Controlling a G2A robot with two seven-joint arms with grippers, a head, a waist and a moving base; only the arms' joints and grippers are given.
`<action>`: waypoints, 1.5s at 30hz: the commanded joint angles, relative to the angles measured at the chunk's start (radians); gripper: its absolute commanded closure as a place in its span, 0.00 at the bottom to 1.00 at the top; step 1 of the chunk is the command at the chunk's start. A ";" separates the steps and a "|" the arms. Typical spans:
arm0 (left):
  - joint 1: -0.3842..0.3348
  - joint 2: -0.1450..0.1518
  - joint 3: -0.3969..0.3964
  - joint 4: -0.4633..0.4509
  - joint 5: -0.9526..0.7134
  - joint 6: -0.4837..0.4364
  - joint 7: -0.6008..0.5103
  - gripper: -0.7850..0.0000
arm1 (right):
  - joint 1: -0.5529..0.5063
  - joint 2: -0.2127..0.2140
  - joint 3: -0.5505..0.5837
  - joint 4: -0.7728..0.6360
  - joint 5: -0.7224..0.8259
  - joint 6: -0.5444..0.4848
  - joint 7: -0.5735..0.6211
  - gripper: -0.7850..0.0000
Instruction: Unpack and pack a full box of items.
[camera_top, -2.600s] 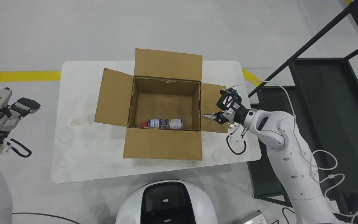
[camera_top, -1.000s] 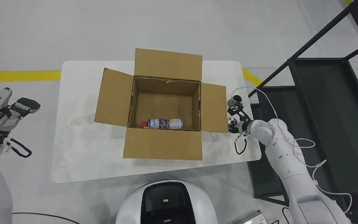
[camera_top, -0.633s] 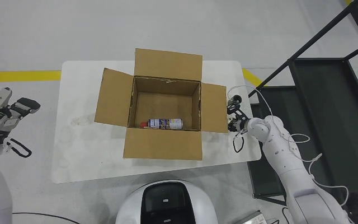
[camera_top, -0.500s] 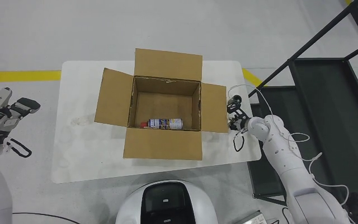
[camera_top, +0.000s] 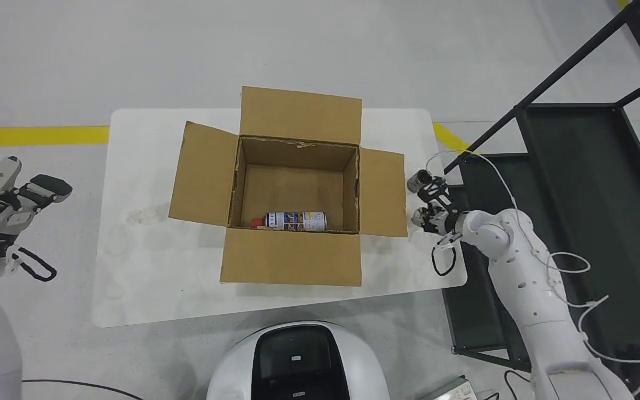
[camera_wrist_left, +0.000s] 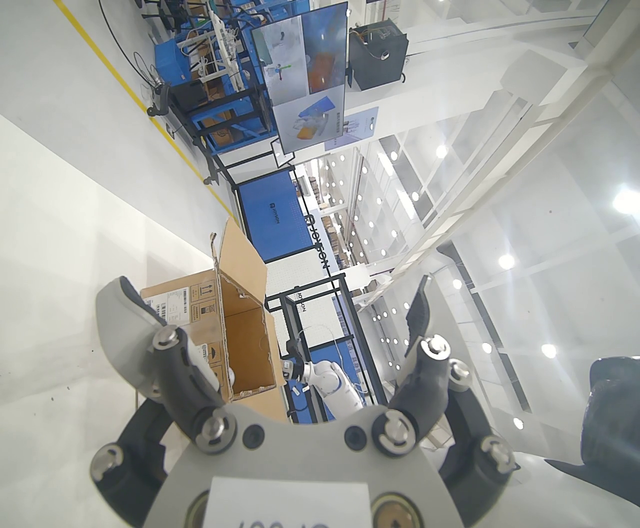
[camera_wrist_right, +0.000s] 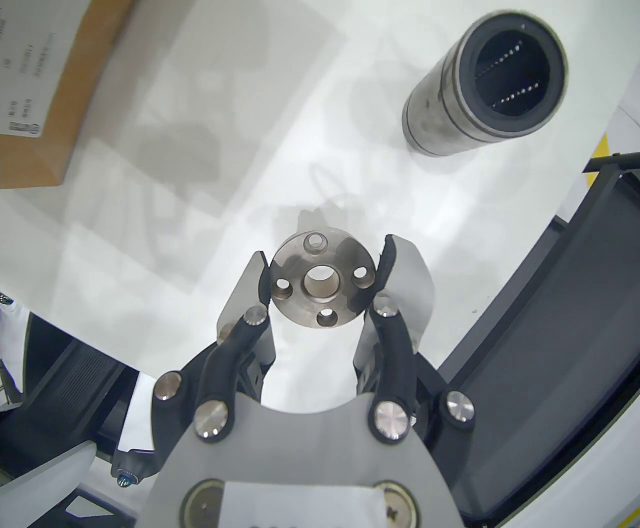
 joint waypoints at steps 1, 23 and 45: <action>0.000 0.000 0.000 0.000 0.000 0.000 0.000 0.00 | -0.018 0.006 0.029 -0.049 0.024 -0.005 0.003 1.00; 0.000 0.000 0.000 0.000 0.000 0.000 0.000 0.00 | 0.164 -0.005 -0.202 -0.375 0.116 -0.011 0.081 1.00; 0.000 0.000 0.000 0.000 0.000 0.000 0.000 0.00 | 0.319 -0.052 -0.442 -0.267 0.078 0.029 0.078 1.00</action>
